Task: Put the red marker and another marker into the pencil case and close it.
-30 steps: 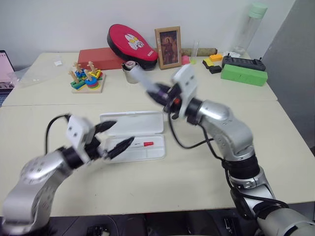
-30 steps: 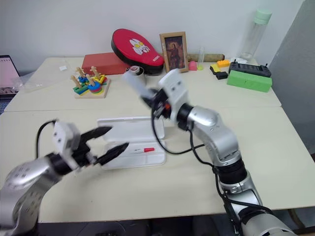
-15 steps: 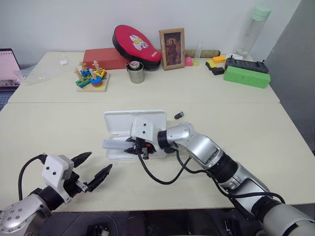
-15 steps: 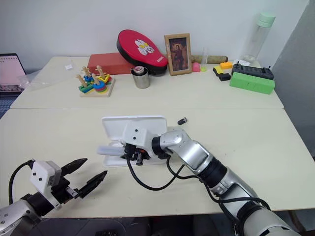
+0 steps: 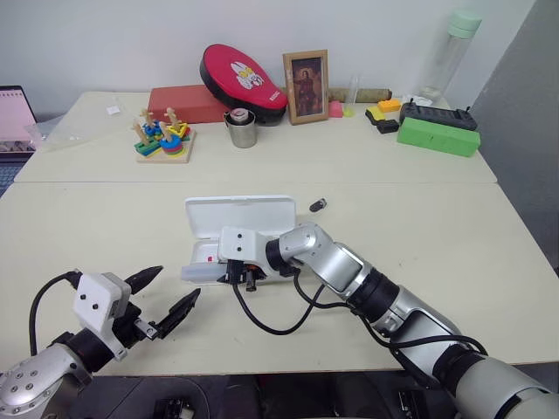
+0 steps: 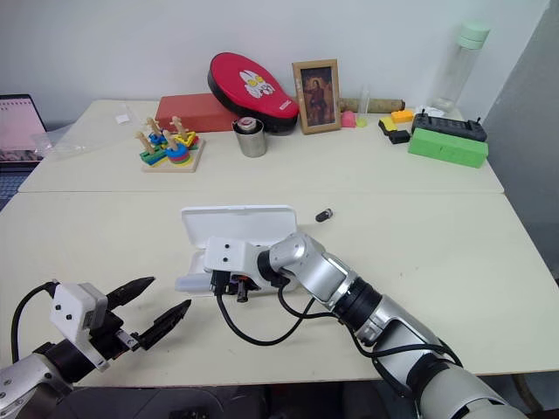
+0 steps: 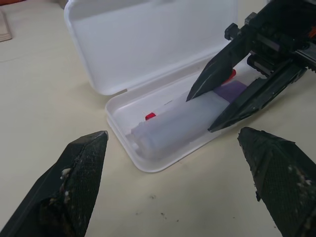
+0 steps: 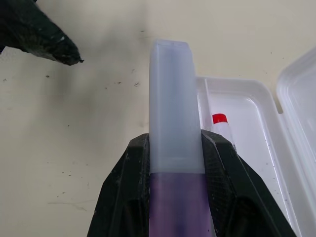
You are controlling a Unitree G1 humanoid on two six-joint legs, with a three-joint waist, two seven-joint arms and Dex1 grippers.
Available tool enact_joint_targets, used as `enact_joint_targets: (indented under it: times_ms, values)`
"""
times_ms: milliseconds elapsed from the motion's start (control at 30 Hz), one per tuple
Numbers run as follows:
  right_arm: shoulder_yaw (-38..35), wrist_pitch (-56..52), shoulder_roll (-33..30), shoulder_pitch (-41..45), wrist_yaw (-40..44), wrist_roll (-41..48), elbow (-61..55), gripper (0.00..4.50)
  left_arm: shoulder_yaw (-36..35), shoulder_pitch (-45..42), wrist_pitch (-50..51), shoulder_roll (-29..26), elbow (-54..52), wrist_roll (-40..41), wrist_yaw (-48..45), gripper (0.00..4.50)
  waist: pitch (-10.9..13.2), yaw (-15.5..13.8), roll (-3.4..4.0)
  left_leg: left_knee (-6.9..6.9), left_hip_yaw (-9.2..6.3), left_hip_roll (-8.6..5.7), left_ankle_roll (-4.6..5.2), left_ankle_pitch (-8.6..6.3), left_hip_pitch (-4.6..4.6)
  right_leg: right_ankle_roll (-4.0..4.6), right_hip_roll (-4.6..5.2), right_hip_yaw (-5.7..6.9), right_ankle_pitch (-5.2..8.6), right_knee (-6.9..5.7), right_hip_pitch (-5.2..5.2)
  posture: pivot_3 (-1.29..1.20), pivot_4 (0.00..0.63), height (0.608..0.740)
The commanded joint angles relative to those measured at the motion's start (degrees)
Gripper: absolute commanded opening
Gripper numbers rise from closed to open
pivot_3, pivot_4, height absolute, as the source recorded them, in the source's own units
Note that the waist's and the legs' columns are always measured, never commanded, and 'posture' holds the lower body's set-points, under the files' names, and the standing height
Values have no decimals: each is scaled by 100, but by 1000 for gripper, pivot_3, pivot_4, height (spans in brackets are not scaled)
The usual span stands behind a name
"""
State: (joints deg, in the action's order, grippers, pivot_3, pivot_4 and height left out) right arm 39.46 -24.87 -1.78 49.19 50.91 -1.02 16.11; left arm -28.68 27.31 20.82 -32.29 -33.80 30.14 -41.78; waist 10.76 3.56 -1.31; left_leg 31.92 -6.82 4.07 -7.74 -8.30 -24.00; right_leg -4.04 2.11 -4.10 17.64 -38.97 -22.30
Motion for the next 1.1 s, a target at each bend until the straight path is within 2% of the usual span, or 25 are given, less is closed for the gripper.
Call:
enact_joint_targets:
  times_ms: [33,267,367,400,467,600,767,933,1100]
  values:
    - [-173,142,145,126,37,-20,-80,1819,-106,-46,10,-68,-247,133,65,4500,0,0,0,0,0,0,0,0,0,0,0,0,0,0,0,0,150,740]
    - [-294,213,192,167,31,-72,7,3489,-76,-164,77,-118,-253,190,100,4500,0,-4,0,0,0,0,0,0,0,0,0,0,0,0,0,0,150,740]
    - [-464,204,100,191,143,25,-225,3989,-75,-276,123,-141,-276,254,145,4500,0,-9,0,0,0,0,0,0,0,0,0,0,0,0,0,0,150,740]
    - [-601,163,34,190,221,142,-411,4156,-65,-331,152,-144,-308,300,172,4500,0,-10,0,-1,0,0,0,0,0,0,0,0,0,0,0,0,150,740]
    - [-1336,-211,-246,186,478,803,-1119,4420,37,-615,283,-146,-439,497,290,4500,2,-32,1,0,0,0,0,0,-4,0,0,1,0,0,-1,0,150,740]
    - [-3021,-1153,-581,540,144,1921,-1570,4420,460,-1402,549,-233,-541,652,508,4500,4,-101,0,7,-9,-2,-1,0,-15,-42,0,6,-23,3,1,0,150,740]
    - [-3907,-1224,-1086,786,-618,1875,-1032,4420,1154,-2552,831,-157,-352,727,751,4500,2,-83,-3,3,-8,-3,0,0,-7,-42,-1,5,-24,4,6,0,150,740]
    - [-3822,-1011,-1428,639,-1546,1141,139,4420,1815,-3555,837,110,198,549,823,4500,2,-33,-2,2,-4,-4,1,0,-11,-18,-1,2,-40,4,2,0,150,740]
    - [-3571,-500,-1344,156,-1725,814,802,4420,2209,-4044,776,290,538,458,746,4500,3,21,0,-1,-3,-4,2,0,-12,-18,-2,1,-40,1,-1,0,150,740]
